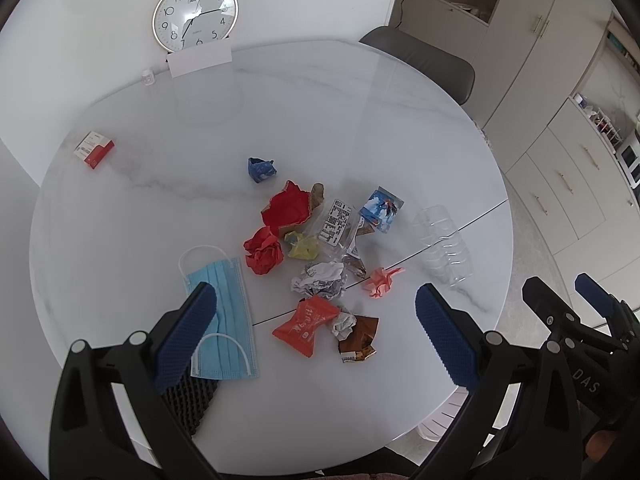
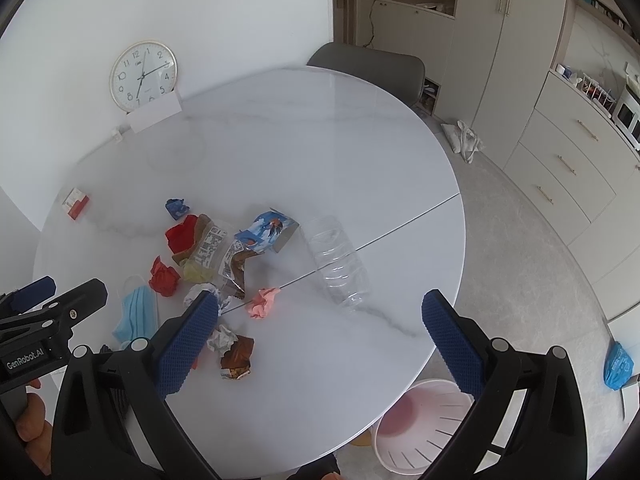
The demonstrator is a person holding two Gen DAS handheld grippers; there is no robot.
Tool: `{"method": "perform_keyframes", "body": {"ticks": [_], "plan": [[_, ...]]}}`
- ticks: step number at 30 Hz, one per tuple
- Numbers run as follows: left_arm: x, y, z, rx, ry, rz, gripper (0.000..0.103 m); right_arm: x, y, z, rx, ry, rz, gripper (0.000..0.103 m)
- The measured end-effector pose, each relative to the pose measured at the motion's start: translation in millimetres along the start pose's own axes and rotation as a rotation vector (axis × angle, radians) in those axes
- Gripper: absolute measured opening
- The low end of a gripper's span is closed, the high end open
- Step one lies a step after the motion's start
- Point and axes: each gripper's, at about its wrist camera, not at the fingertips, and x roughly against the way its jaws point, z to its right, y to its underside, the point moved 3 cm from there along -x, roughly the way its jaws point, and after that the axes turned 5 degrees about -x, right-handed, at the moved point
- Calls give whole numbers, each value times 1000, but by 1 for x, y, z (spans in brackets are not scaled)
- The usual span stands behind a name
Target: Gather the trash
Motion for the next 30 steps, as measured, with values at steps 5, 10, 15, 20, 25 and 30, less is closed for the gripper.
{"method": "perform_keyframes", "body": {"ticks": [5, 10, 15, 20, 25, 30], "plan": [[0, 0, 0, -1, -1, 0, 95, 0, 0, 0, 1, 0, -1, 101], [0, 2, -1, -2, 0, -1, 95, 0, 0, 0, 1, 0, -3, 101], [-1, 3, -1, -1, -1, -1, 95, 0, 0, -1, 2, 1, -2, 101], [-1, 3, -1, -1, 0, -1, 95, 0, 1, -1, 3, 1, -3, 101], [-1, 3, -1, -3, -2, 0, 95, 0, 2, -2, 6, -2, -1, 101], [-5, 9, -9, -19, 8, 8, 95, -7, 8, 1, 11, -10, -12, 101]]}}
